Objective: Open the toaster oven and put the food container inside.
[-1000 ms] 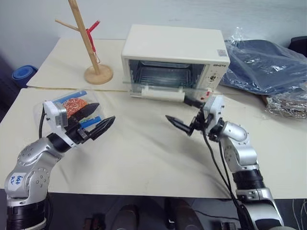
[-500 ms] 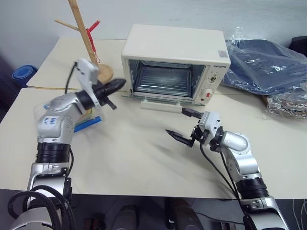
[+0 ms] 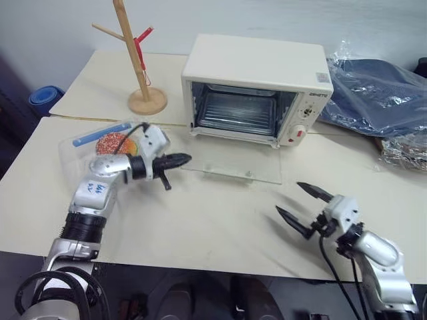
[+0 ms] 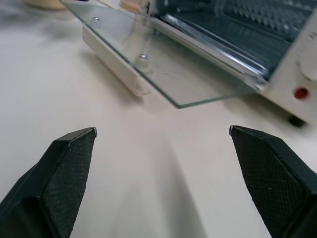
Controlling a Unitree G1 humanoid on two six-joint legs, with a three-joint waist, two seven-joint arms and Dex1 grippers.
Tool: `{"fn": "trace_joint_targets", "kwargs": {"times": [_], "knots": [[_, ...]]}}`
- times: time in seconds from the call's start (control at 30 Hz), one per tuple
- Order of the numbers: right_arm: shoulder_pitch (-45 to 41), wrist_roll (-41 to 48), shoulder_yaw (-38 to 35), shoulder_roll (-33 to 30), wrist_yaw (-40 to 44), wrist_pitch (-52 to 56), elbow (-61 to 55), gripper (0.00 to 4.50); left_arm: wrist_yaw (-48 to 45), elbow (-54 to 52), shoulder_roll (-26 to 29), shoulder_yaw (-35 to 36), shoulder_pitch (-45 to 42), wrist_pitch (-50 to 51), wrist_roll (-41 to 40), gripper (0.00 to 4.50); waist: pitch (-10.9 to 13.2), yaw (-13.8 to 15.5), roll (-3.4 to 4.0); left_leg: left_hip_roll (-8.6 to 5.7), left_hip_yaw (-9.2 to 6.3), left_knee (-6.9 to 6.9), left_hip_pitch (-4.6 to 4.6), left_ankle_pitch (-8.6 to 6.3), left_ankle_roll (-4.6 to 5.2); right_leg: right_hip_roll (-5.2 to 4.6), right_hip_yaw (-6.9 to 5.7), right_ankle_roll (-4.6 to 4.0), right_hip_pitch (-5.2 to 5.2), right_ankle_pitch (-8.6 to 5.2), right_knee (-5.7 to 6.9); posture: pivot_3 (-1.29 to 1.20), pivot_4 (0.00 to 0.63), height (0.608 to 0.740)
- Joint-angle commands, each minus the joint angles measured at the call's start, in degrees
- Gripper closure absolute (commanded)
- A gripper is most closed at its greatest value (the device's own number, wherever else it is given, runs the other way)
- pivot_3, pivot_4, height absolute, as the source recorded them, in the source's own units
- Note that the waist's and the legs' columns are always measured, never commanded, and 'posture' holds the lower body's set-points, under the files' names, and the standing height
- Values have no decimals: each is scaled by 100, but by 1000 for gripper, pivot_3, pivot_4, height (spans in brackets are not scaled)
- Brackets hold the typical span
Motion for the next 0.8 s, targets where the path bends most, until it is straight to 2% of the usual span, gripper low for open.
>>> {"fn": "trace_joint_targets", "kwargs": {"times": [0.03,0.13,0.23,0.33,0.47,0.57,0.67,0.8], "knots": [[-120,261,-217,-135,85,-188,-164,0,351,-343,-113,-40,163,-181,307,4480,0,0,1,1,-1,0,7,0,0,1,0,0,3,0,4,0,150,740],[-494,610,-225,-150,259,-78,8,0,728,-730,-354,-15,479,-154,391,4480,-1,-8,2,3,1,-1,15,0,-1,3,1,-2,5,-1,11,0,150,740],[-961,1195,-97,-80,457,411,-75,0,1013,-1755,-562,882,1079,-59,-400,3956,2,-2,10,3,-6,2,11,2,-5,0,-4,-2,7,-1,7,0,150,740],[-1282,1252,58,-4,597,386,-121,0,1293,-2628,-431,2030,1774,876,-1416,3048,2,-54,9,13,-6,4,-8,6,-22,1,-3,-1,-3,-1,-6,0,150,740],[-1724,1288,334,151,827,305,-108,0,1255,-3000,227,4020,2876,1507,-2427,1794,4,-125,12,19,-14,-1,-3,4,-26,5,-7,-8,-4,-5,0,0,150,740],[-1968,1338,558,225,1048,351,-110,0,1558,-2956,530,5247,3508,1905,-2800,877,4,-118,12,18,-14,-1,0,-8,-6,3,-8,-10,-1,-6,-2,0,150,740],[-2145,1363,738,337,1182,396,-106,0,1692,-2609,721,6022,3920,2040,-2872,8,4,-56,12,14,-23,1,0,-9,-1,-5,-15,-11,8,-6,-13,0,150,740],[-2293,1499,1019,435,1475,563,-237,0,1974,-1940,1147,6381,4017,2378,-2751,8,4,30,11,10,-26,1,-1,-11,2,-8,-17,-11,8,-6,-19,0,150,740]]}}
